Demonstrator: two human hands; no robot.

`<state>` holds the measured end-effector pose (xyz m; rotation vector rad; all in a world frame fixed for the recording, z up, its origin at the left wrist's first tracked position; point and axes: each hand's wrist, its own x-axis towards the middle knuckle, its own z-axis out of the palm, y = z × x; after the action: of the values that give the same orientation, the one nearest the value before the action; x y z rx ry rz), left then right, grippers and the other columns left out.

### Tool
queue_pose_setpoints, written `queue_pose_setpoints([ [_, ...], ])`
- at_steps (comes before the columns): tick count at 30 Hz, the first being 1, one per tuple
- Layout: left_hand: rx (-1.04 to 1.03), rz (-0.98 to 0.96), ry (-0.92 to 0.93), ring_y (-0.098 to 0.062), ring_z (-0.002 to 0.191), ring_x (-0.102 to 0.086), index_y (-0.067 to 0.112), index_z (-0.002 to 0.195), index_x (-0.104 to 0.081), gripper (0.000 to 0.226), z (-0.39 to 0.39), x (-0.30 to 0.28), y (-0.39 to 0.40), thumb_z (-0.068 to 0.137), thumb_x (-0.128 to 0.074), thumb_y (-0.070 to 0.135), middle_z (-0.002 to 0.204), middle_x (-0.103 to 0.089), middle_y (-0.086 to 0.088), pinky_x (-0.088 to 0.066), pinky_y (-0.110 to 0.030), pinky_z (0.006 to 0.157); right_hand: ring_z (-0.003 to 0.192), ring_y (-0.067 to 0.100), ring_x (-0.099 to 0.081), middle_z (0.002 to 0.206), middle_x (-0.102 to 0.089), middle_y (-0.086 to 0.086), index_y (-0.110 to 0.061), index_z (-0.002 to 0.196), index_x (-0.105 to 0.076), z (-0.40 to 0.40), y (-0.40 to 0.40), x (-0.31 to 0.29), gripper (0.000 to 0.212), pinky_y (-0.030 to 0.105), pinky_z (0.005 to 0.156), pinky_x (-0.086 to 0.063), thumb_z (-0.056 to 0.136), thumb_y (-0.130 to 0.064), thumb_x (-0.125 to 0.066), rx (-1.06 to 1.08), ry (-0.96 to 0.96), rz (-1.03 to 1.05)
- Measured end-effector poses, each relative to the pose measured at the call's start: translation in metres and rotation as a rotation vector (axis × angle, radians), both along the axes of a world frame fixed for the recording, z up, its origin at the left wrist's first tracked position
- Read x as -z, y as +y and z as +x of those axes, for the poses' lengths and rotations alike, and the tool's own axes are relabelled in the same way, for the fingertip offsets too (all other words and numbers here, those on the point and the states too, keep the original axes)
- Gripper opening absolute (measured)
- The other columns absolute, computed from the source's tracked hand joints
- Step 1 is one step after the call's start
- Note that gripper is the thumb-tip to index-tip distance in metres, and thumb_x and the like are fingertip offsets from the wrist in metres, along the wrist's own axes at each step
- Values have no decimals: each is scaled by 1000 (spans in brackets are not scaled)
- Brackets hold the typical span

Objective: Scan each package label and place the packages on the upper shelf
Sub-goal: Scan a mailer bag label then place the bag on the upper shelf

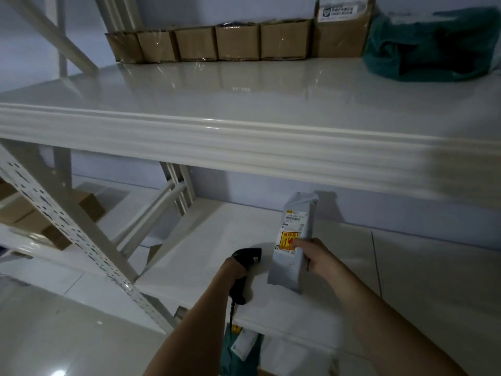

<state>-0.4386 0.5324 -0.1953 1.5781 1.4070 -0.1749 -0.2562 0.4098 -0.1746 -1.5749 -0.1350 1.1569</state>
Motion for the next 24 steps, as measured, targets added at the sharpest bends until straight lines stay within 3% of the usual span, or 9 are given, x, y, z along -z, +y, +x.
queue_pose_setpoints([
  [2,22,-31,-56,-33,123,-56,-2,132,-51,44,-5,5,0,94,-62,15,134,-55,-21,-49,-36,90,111,39,-67,121,-68,25,7,131,-57,-10,-4,2,45,55,100,-51,87,3,-67,56,10,43],
  [6,115,-38,-172,-32,117,-55,-5,132,-50,38,-23,7,-6,100,-52,16,134,-53,-22,-45,-37,96,113,39,-66,124,-67,25,7,130,-57,-45,-14,7,47,51,100,-52,85,7,-69,223,15,113],
  [8,105,-2,-235,-33,107,-59,-5,123,-55,28,-36,4,-3,101,-49,12,120,-57,-23,-48,-40,95,113,37,-66,126,-67,22,2,132,-57,-65,-19,9,48,47,95,-53,85,3,-71,317,23,116],
  [10,57,-25,-319,-26,77,-61,-7,112,-56,18,-50,0,2,99,-49,4,94,-61,-18,-54,-36,71,114,37,-65,128,-66,21,-1,133,-57,-83,-23,9,47,48,96,-53,88,-3,-72,395,38,112],
  [12,38,-6,-403,-19,64,-54,-6,107,-52,12,-64,-7,9,96,-51,-1,79,-56,-12,-47,-28,58,110,36,-67,125,-68,20,-3,133,-58,-99,-27,7,44,49,91,-55,91,-8,-70,445,50,90],
  [15,84,9,-550,-19,62,-51,2,107,-52,13,-83,-22,13,95,-51,-4,80,-54,-10,-45,-33,63,93,31,-70,117,-71,17,-7,131,-59,-122,-33,-2,38,36,68,-56,94,-10,-62,458,58,99],
  [17,47,-79,-610,-21,58,-49,4,101,-52,10,-94,-32,15,94,-53,-2,72,-53,-11,-45,-34,60,91,28,-70,114,-72,14,-8,131,-59,-134,-38,-7,37,32,61,-55,94,-10,-59,424,36,134],
  [20,10,-189,-669,-22,53,-48,4,93,-53,5,-101,-50,17,90,-58,3,64,-50,-10,-45,-32,52,102,31,-69,118,-71,15,-8,130,-58,-147,-43,-17,36,34,65,-57,95,-9,-62,385,-13,166],
  [24,60,-118,-715,-19,52,-47,7,94,-60,11,-97,-79,13,85,-65,12,67,-56,-8,-42,-28,48,101,30,-70,116,-72,13,-11,121,-60,-154,-49,-25,28,38,72,-58,93,-6,-66,362,-48,215],
])
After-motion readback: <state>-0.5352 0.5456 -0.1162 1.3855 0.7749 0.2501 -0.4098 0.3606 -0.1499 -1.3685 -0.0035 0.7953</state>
